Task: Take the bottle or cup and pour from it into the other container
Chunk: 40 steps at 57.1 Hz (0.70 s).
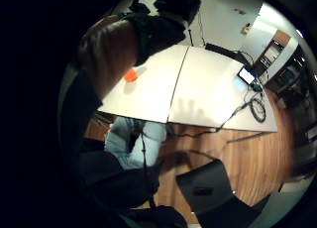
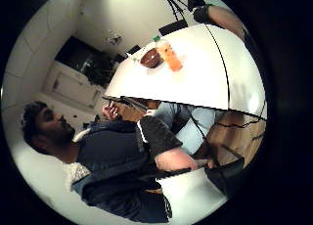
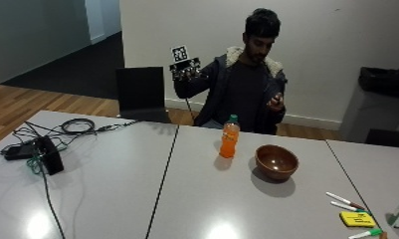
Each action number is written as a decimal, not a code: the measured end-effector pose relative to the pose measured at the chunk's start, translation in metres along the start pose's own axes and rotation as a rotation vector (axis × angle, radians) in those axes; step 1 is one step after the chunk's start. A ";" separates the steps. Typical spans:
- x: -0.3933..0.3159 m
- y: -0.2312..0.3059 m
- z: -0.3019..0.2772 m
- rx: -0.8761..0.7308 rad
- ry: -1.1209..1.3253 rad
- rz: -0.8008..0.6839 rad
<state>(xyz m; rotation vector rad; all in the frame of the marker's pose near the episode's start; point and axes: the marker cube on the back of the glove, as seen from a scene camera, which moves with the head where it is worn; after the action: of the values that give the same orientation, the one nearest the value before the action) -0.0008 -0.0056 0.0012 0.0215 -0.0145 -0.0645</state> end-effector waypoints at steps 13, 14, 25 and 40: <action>-0.007 0.002 0.005 -0.082 0.061 -0.023; -0.008 -0.002 0.008 -0.054 0.069 -0.032; -0.035 0.000 0.032 -0.112 0.180 -0.010; -0.061 -0.050 0.096 -0.010 0.169 -0.077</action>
<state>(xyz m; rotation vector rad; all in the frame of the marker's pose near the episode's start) -0.0661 -0.0534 0.0954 0.0171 0.1557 -0.1399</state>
